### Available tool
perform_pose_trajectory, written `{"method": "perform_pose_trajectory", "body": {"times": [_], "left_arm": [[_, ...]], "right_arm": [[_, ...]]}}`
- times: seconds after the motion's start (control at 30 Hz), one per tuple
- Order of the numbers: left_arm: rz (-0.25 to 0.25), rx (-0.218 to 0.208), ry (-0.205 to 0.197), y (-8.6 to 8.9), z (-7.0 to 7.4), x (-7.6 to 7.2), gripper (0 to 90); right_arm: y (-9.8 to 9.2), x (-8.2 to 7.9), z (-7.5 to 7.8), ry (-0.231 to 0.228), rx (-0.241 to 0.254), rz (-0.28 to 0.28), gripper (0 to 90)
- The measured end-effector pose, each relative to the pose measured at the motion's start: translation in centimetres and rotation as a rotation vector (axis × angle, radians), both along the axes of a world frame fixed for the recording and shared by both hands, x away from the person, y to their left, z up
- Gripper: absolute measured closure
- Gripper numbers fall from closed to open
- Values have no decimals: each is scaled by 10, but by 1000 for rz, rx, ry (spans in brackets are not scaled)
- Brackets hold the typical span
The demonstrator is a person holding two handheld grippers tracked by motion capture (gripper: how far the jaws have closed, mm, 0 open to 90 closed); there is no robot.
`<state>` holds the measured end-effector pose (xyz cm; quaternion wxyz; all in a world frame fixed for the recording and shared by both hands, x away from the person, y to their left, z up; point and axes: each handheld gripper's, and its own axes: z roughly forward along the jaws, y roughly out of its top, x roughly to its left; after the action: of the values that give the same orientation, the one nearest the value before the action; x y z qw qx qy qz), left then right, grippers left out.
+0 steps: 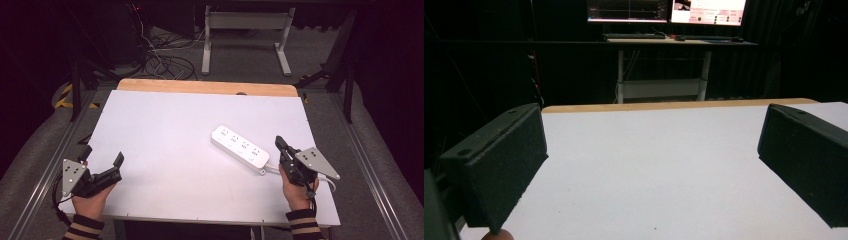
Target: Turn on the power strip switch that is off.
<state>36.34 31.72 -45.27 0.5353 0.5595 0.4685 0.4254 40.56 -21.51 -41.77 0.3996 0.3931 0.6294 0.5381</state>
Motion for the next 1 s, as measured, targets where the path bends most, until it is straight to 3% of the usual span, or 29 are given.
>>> {"method": "perform_pose_trajectory", "body": {"times": [0.17, 0.2, 0.23, 0.37, 0.47, 0.87, 0.93, 1.0], "left_arm": [[5, 3, -6, 1, 1, -1, 1], [8, 3, -12, 1, 1, -1, 1], [9, 0, -16, 1, 2, -1, 1], [15, -4, -18, 2, 2, -1, 1], [10, 3, -18, 0, 2, 0, 1], [11, 6, -15, 0, 2, 0, 2], [10, 4, -14, -1, 2, 1, 3], [12, 7, -19, -1, 2, 0, 2]], "right_arm": [[-11, -9, 0, -62, 29, -29, 900], [-13, -13, -1, -84, 28, -42, 900], [-20, -21, -3, -151, 53, -71, 900], [-28, -27, -6, -192, 78, -126, 900], [-31, -28, -6, -193, 106, -142, 900], [-31, -28, -10, -227, 86, -155, 893], [-30, -26, -12, -249, 89, -177, 525], [-29, -22, -14, -227, 102, -216, 247]]}}
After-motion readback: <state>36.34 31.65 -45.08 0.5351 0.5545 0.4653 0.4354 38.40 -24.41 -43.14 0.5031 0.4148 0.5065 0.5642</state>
